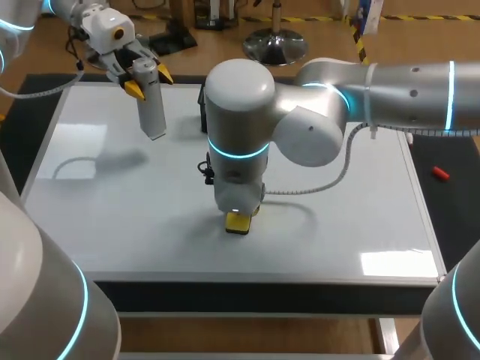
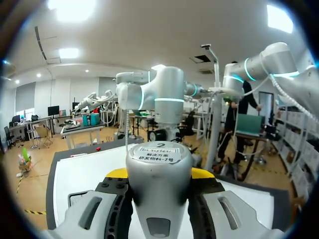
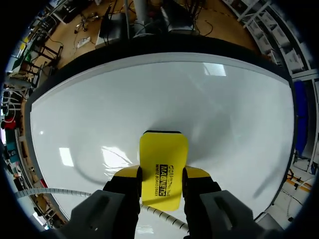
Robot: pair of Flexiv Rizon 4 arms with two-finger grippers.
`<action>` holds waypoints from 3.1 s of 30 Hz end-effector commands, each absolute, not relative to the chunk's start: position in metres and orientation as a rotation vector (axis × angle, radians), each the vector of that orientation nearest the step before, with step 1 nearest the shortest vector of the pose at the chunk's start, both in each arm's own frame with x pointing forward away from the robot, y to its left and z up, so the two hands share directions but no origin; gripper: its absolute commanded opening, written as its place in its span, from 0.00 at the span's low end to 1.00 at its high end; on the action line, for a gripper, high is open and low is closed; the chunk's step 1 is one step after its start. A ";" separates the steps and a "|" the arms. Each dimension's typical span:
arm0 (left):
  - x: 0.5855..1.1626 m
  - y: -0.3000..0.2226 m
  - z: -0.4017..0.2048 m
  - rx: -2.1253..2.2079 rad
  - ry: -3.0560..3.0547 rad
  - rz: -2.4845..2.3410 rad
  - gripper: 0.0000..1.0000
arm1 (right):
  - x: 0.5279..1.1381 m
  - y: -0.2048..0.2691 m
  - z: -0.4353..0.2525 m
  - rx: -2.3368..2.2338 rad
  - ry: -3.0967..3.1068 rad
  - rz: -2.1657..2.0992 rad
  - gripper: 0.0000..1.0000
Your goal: Pick up the inspection probe, press it on each red-marked spot on the whiteboard one by one, put down the probe, pick up the eraser, and wipe off all the red marks.
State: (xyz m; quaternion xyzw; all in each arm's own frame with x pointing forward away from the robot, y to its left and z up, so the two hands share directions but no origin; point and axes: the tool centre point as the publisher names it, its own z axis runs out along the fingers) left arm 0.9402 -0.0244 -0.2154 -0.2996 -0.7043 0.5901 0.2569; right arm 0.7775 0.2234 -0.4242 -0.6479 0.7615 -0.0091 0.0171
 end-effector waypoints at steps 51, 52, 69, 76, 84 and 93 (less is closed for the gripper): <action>0.949 -0.022 -0.216 -0.819 -1.892 1.597 0.00 | 0.802 0.133 -0.380 -2.039 2.409 -0.054 0.00; 0.949 -0.022 -0.216 -0.819 -1.892 1.597 0.00 | 0.802 0.133 -0.380 -2.039 2.409 -0.054 0.00; 0.949 -0.022 -0.216 -0.819 -1.892 1.597 0.00 | 0.802 0.133 -0.380 -2.039 2.409 -0.054 0.00; 0.949 -0.022 -0.216 -0.819 -1.892 1.597 0.00 | 0.839 0.131 -0.381 -2.155 2.331 -0.072 0.00; 0.949 -0.022 -0.216 -0.819 -1.892 1.597 0.00 | 0.891 0.125 -0.386 -2.183 2.309 -0.076 0.00; 0.949 -0.022 -0.216 -0.819 -1.892 1.597 0.00 | 0.955 0.126 -0.387 -2.155 2.284 -0.046 0.00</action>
